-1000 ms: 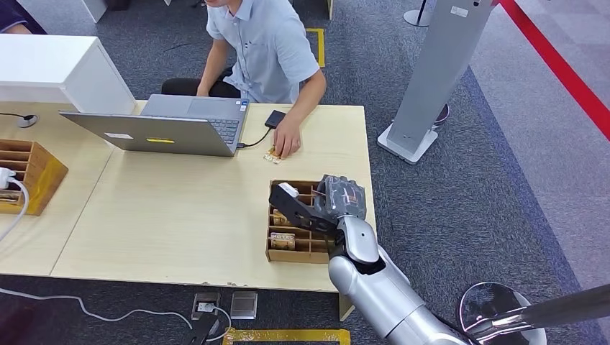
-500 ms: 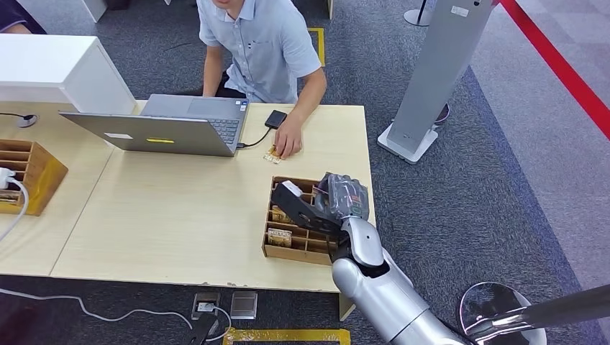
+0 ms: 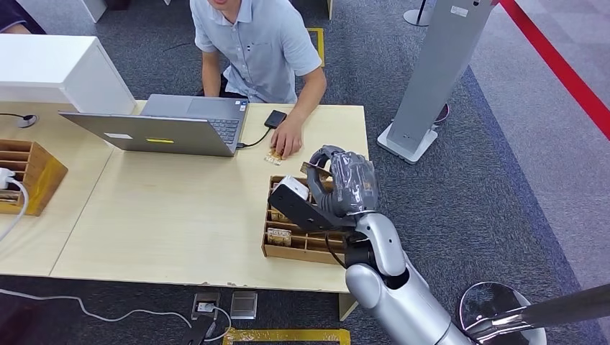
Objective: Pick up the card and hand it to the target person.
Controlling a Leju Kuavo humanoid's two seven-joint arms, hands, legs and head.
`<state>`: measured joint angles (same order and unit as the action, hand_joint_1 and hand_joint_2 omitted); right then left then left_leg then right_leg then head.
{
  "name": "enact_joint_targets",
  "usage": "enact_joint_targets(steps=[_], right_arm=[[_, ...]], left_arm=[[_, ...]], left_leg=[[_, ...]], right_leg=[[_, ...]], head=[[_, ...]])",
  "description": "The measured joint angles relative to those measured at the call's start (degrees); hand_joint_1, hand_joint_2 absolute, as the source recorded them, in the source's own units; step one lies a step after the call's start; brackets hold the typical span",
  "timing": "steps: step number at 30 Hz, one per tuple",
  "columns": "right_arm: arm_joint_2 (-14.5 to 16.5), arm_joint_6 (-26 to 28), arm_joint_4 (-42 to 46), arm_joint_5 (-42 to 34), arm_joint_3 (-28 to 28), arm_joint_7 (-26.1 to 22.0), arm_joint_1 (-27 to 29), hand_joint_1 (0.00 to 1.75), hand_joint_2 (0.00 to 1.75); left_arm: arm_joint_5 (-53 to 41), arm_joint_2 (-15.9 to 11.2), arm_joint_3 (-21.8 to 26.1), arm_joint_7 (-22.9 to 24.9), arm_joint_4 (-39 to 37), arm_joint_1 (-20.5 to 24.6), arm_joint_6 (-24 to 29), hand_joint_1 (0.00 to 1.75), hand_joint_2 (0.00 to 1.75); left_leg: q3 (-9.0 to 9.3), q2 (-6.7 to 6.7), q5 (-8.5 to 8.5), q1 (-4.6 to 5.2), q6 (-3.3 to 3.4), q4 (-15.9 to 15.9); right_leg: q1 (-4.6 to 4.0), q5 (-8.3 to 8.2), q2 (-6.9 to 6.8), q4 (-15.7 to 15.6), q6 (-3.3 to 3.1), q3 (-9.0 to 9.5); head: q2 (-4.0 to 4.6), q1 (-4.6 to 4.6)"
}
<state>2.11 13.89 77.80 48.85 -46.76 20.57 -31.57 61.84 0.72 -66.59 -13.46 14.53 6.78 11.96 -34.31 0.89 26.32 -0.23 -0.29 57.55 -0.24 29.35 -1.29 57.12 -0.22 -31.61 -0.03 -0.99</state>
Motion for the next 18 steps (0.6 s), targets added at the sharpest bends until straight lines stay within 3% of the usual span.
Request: enact_joint_targets(steps=[8, 18], right_arm=[[-1.14, -0.42, 2.85, -9.29, 0.55, -5.91, -2.26, 1.59, 1.75], [0.62, 0.22, -12.29, -15.87, 0.84, -10.39, -13.25, 1.59, 1.75]], left_arm=[[-0.33, 0.00, -0.01, -0.05, 0.00, 0.01, -1.23, 0.00, 1.75], [-1.35, 0.01, -0.01, 1.41, 0.00, 0.55, -3.53, 0.00, 1.75]], left_leg=[[-0.03, -0.01, 0.00, 0.00, 0.00, 0.00], [-0.07, -0.04, -0.05, 0.00, 0.03, 0.00]], right_leg=[[0.00, 0.00, 0.00, 0.01, 0.00, 0.01], [0.00, -0.02, -0.04, 0.02, 0.01, 0.01]], head=[[0.00, -0.01], [0.00, 0.02]])
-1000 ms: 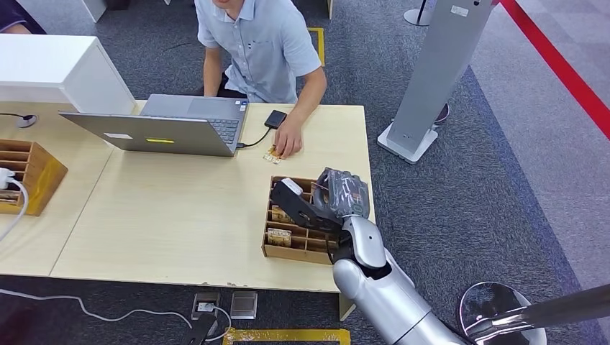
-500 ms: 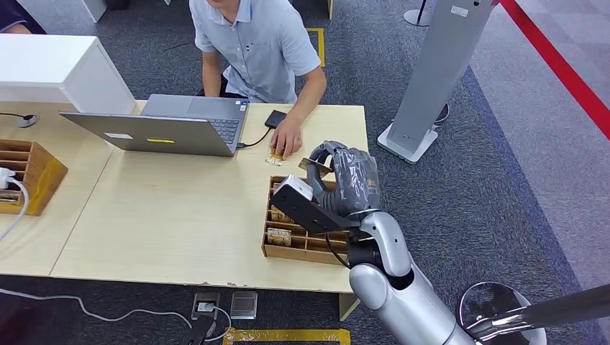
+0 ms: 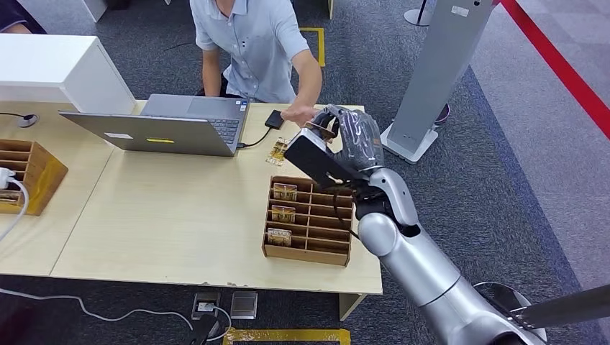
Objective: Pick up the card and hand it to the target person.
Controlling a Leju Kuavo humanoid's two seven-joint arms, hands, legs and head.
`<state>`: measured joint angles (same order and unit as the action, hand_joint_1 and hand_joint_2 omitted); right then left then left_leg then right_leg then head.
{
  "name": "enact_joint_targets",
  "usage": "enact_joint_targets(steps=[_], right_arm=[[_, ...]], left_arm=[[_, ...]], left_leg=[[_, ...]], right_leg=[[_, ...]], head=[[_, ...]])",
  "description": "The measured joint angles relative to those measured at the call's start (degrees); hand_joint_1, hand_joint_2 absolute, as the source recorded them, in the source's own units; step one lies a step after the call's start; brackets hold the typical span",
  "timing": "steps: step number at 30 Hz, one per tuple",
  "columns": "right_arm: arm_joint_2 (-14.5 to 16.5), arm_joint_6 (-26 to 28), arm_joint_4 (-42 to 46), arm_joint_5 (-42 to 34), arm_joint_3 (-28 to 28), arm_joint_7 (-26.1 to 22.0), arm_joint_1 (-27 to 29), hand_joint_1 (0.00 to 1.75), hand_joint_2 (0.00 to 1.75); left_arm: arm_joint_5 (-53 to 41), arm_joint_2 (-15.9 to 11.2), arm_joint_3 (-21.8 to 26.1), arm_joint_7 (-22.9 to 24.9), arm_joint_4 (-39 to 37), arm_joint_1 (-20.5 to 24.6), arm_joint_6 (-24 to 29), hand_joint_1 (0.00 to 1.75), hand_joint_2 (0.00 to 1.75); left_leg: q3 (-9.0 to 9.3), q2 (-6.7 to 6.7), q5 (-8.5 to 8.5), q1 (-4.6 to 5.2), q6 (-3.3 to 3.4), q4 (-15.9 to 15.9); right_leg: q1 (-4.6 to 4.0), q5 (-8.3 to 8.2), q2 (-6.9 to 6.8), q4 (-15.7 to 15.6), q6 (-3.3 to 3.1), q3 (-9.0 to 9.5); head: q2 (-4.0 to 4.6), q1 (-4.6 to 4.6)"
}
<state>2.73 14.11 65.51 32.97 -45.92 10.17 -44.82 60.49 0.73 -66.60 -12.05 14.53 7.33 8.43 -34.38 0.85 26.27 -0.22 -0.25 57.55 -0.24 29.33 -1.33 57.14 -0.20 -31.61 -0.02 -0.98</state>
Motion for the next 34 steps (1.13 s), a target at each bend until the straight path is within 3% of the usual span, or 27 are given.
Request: enact_joint_targets(steps=[6, 12, 16, 23, 34], right_arm=[[2.30, -0.38, -9.66, -2.57, -0.17, -1.80, -4.67, 1.59, 1.75], [6.98, -0.34, -21.16, -1.56, -1.62, -1.49, -7.88, 1.59, 1.75], [9.93, -0.14, -27.25, -1.08, -2.84, -1.84, -8.52, 0.00, 1.75], [12.46, 0.49, -33.33, -1.62, -4.29, -2.19, -9.59, 0.00, 1.75], [12.90, 3.30, -37.40, -5.25, -4.94, -4.90, -10.54, 0.00, 1.75]], left_arm=[[-0.03, 0.01, 0.00, 1.33, 0.00, 0.37, -1.25, 0.00, 1.75], [0.41, 0.01, 0.00, 1.90, -0.01, 0.33, -2.85, 0.00, 1.75], [0.82, 0.00, 0.00, 1.79, -0.03, 0.20, -3.18, 0.00, 1.75], [0.97, -0.02, 0.00, 1.30, -0.04, 0.17, -3.60, 0.00, 1.75], [0.97, -0.09, 0.00, 0.33, -0.09, 0.16, -2.59, 0.00, 1.75]], left_leg=[[-0.03, -0.01, 0.00, 0.00, 0.00, 0.00], [-0.02, -0.02, 0.00, 0.00, 0.00, 0.00], [-0.03, -0.02, 0.00, 0.00, -0.01, 0.00], [-0.03, -0.01, 0.00, 0.00, 0.00, 0.00], [-0.01, 0.00, -0.01, 0.00, 0.00, 0.00]], right_leg=[[0.00, 0.00, -0.01, 0.00, 0.00, -0.02], [-0.01, 0.00, 0.00, 0.02, 0.00, -0.02], [-0.01, 0.01, -0.01, 0.02, -0.01, -0.03], [0.00, 0.01, -0.01, 0.01, 0.00, -0.04], [0.00, -0.01, 0.00, 0.01, 0.00, -0.04]], head=[[0.00, 0.01], [0.00, -0.02], [0.00, -0.03], [-0.01, 0.01], [0.00, 0.01]])
